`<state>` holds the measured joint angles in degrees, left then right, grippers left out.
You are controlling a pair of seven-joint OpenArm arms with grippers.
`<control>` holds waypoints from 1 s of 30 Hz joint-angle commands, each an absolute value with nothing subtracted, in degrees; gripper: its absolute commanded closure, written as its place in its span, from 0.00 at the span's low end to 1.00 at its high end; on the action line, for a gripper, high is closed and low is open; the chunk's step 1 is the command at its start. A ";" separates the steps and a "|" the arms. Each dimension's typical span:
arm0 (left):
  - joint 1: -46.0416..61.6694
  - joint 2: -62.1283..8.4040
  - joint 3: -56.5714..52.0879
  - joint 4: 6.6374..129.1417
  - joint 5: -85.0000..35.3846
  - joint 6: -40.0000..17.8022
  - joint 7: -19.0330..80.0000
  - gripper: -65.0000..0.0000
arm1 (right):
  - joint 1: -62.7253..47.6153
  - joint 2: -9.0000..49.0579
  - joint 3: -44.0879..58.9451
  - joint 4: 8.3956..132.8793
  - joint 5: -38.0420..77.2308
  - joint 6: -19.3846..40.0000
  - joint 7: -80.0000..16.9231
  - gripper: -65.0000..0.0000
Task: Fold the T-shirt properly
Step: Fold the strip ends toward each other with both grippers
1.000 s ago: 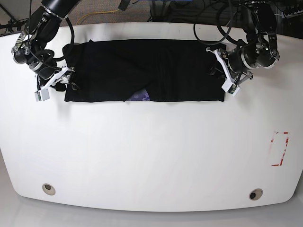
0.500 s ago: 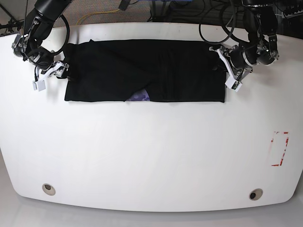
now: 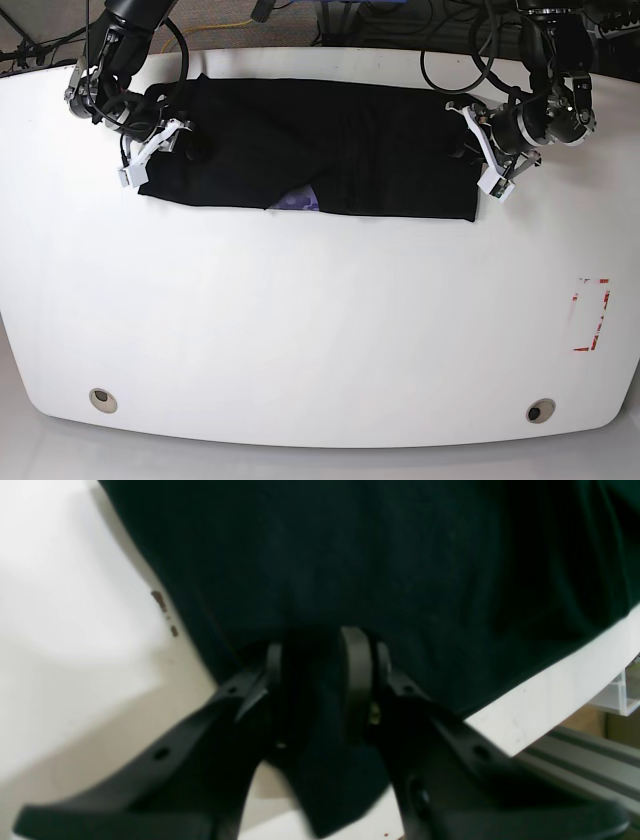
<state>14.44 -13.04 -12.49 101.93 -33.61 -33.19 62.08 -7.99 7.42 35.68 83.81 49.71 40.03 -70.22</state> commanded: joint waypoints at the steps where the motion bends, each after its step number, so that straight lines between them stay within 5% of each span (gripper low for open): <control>1: 14.02 -13.49 -12.35 100.44 -34.15 -33.10 61.41 0.81 | -7.34 8.13 35.82 85.05 50.24 40.00 -70.11 0.96; 19: 12.44 -8.66 -7.60 91.91 -28.62 -33.10 56.40 0.81 | -9.45 8.04 35.74 110.29 50.33 40.00 -75.21 1.00; 30: 12.44 -7.34 -2.95 92.26 -28.62 -33.01 56.04 0.81 | -6.73 3.56 27.21 111.78 56.22 40.00 -75.82 1.00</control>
<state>12.21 -7.18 -3.57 92.14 -30.30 -33.23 53.80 -7.88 4.54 28.14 110.67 54.22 39.88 -77.01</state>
